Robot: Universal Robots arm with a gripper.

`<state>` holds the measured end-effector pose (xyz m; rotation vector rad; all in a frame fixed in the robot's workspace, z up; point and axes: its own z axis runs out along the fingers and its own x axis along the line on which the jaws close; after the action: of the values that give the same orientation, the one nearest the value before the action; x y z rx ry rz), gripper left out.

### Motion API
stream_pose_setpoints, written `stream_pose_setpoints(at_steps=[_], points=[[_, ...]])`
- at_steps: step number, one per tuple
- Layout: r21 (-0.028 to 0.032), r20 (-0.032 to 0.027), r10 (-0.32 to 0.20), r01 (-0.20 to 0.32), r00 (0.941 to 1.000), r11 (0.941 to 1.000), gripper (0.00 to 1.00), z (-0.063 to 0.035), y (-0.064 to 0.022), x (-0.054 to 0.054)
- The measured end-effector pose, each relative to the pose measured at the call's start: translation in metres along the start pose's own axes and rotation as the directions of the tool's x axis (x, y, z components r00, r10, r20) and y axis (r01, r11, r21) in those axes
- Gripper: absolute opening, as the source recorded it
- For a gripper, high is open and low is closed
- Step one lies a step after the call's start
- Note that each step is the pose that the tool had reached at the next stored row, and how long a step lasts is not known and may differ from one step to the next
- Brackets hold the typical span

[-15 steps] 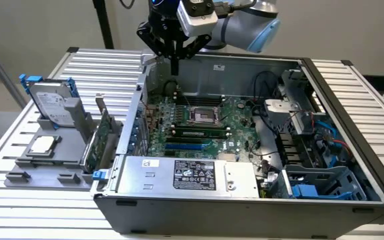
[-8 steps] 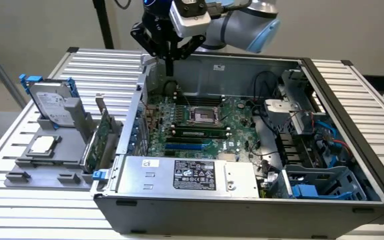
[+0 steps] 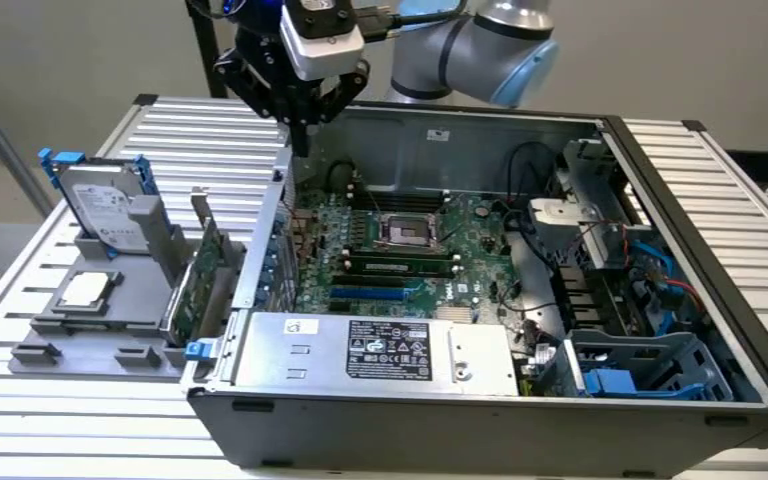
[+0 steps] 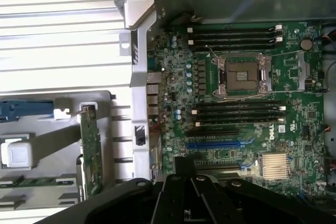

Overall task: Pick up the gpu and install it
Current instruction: 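Reach for the gpu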

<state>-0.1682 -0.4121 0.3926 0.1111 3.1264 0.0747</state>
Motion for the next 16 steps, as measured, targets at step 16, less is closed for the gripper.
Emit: stream_pose_setpoints(at_steps=[16], points=[[0.0094, 0.0022, 0.000, 0.000, 1.0000, 1.0000, 0.11, 0.0010, -0.0159, 0.072]])
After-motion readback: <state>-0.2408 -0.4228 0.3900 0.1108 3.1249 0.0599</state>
